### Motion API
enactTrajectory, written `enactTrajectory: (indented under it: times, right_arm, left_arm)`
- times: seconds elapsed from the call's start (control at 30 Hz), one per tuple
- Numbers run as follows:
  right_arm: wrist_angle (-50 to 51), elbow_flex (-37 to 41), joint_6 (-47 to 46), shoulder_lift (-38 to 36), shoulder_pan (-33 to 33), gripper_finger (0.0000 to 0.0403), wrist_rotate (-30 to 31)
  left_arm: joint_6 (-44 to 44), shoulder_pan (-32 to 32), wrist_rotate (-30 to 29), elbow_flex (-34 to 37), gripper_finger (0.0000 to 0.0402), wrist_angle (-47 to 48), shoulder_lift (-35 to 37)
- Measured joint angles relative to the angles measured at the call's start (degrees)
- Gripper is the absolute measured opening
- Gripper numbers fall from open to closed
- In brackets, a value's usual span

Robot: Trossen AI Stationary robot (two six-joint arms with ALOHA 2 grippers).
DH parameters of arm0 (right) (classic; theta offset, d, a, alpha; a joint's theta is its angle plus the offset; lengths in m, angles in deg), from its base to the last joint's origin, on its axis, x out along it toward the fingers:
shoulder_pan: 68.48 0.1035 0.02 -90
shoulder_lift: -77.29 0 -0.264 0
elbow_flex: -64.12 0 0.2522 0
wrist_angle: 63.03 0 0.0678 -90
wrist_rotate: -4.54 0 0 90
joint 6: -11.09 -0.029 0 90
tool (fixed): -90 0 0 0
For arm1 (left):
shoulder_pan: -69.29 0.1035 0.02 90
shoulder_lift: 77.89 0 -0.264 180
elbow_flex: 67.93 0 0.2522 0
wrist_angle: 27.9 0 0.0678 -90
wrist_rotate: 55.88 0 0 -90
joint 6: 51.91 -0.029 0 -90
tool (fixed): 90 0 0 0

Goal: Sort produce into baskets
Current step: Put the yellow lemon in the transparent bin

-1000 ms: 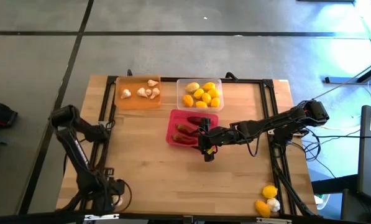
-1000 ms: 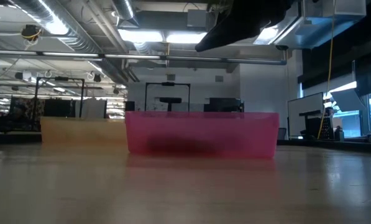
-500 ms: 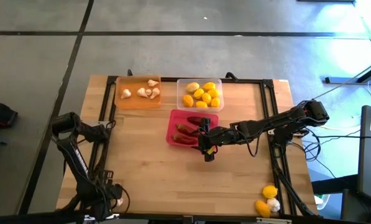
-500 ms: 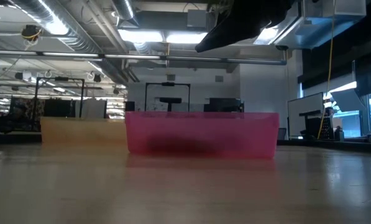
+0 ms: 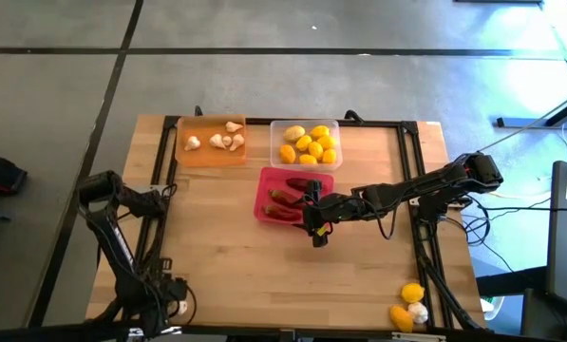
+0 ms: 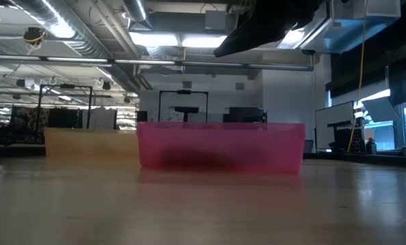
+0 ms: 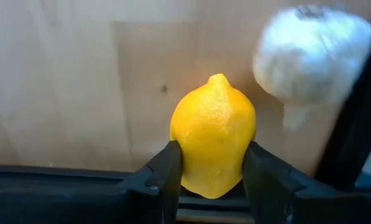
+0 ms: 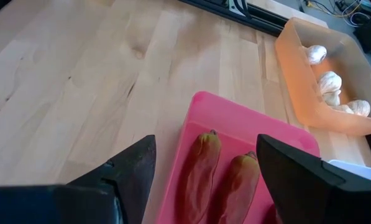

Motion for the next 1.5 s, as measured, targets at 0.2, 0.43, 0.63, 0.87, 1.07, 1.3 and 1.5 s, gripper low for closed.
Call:
enactTrajectory:
  times: [0.2,0.43,0.63,0.87,1.07,1.3,1.5]
  right_arm:
    - [0.1,0.0,-0.1,0.0,0.0,0.0270,0.3]
    - [1.5,0.0,-1.6,0.0,0.0,0.0270,1.9]
    - [5.0,0.0,-3.2,-1.4,0.0,0.0270,4.3]
    - [11.8,0.0,-7.3,-5.1,0.0,0.0270,8.2]
    - [17.9,0.0,-10.7,-6.4,0.0,0.0270,12.6]
    - [21.1,0.0,-13.7,-6.2,0.0,0.0270,14.1]
    - [21.0,0.0,-13.8,-6.2,-0.5,0.0270,15.3]
  left_arm:
    - [6.6,1.5,-2.2,0.4,0.0137,1.4,3.5]
    - [9.4,7.0,-6.9,0.3,0.0139,6.6,9.8]
    - [1.4,14.3,-15.8,0.2,0.0141,9.5,15.6]
    - [-10.1,24.5,-23.7,0.1,0.0142,8.8,20.9]
    - [-21.5,33.2,-30.3,0.1,0.0142,8.3,22.6]
    - [-35.3,45.2,-36.7,0.1,0.0143,3.9,22.6]
    - [-49.4,56.8,-36.9,0.1,0.0143,-7.0,22.6]
